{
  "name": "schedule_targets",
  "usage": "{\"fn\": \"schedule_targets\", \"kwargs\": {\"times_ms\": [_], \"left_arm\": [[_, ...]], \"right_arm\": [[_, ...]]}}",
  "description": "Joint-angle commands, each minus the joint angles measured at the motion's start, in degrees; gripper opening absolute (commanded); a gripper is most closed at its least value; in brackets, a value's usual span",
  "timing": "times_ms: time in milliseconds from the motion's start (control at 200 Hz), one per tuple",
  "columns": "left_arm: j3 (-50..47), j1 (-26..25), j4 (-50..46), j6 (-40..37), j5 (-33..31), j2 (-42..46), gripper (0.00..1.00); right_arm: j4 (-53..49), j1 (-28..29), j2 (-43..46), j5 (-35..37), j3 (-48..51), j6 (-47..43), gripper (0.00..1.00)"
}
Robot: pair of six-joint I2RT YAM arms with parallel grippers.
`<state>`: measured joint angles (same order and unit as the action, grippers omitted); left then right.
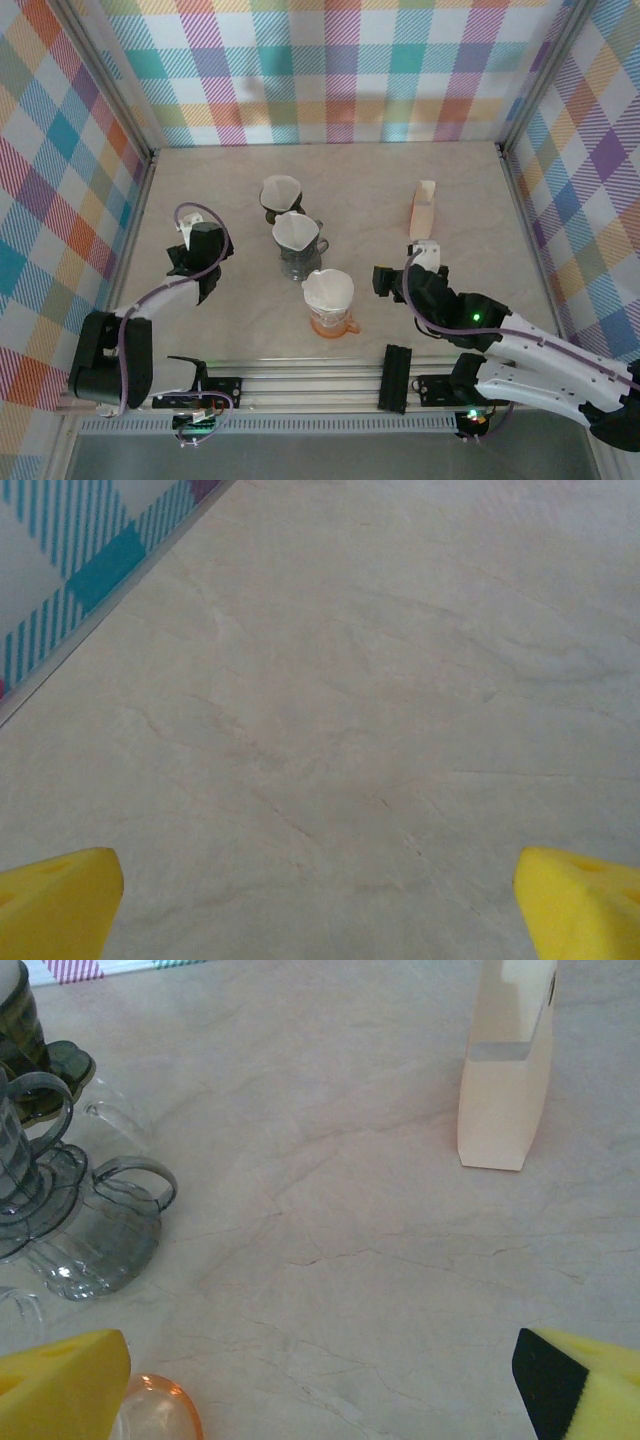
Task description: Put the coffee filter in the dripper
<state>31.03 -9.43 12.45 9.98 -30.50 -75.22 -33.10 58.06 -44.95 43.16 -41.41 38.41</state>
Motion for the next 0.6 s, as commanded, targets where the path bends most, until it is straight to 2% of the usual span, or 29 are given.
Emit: {"fn": "schedule_targets", "kwargs": {"times_ms": [0, 200, 355, 405, 595], "left_arm": [[-1.7, 0.5, 14.7, -8.6, 2.3, -3.4, 1.0], [-5.7, 1.1, 27.6, -11.2, 10.2, -9.3, 1.0], [-9.7, 1.3, 40.4, -11.8, 12.1, -14.9, 1.0], [-8.0, 1.8, 35.0, -11.0, 13.4, -13.8, 1.0], [-7.7, 3.4, 34.9, -10.0, 15.2, -14.2, 1.0]], "right_arm": [[-0.6, -0.3, 0.8, 2.1, 0.9, 1.4, 0.99], [-0.9, -0.4, 0.1, 2.9, 0.9, 1.1, 0.99], [0.4, -0.4, 0.3, 3.8, 1.5, -0.5, 0.99], [1.8, -0.4, 0.7, 3.6, 2.0, -2.0, 0.99], [5.4, -2.4, 1.1, 3.9, 3.1, -7.9, 0.99]]}}
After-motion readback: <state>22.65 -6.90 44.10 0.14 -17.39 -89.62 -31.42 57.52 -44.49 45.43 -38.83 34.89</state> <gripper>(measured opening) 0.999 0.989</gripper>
